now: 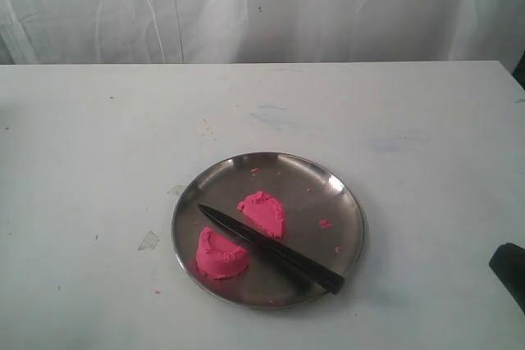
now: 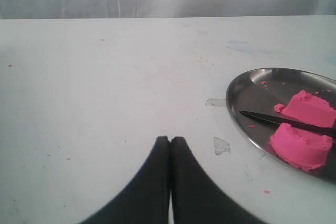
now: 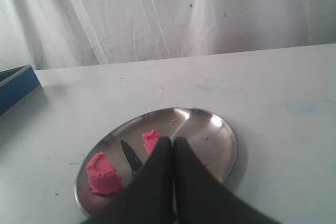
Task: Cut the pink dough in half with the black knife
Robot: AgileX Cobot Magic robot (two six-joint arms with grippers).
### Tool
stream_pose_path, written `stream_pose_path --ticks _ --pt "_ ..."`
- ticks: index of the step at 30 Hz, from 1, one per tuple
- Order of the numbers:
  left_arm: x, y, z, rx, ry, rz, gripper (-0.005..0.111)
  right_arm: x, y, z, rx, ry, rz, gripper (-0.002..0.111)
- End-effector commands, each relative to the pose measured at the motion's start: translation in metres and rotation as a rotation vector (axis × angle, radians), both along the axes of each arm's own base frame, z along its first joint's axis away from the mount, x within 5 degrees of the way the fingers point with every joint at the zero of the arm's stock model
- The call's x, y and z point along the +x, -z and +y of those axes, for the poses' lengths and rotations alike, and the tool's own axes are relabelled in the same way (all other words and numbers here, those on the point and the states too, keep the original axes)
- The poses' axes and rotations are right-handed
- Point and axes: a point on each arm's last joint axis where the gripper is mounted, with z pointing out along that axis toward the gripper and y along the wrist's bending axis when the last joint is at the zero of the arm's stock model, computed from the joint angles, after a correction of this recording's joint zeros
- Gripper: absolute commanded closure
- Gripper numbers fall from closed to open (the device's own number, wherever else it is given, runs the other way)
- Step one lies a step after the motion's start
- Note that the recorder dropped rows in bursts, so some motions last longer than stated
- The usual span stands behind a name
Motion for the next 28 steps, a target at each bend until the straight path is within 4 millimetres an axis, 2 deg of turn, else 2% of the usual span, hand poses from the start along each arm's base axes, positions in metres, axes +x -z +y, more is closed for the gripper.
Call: stream_pose_path --ticks 1,28 --pt "-0.0003 0.0016 -0.0001 -0.004 -0.001 0.005 0.107 0.0000 0.0015 -0.0003 0.000 0.004 0.000 0.108" --pt "-0.0003 0.0016 -0.0001 -0.004 -0.001 0.005 0.107 0.0000 0.0015 -0.0003 0.030 0.007 0.016 0.108"
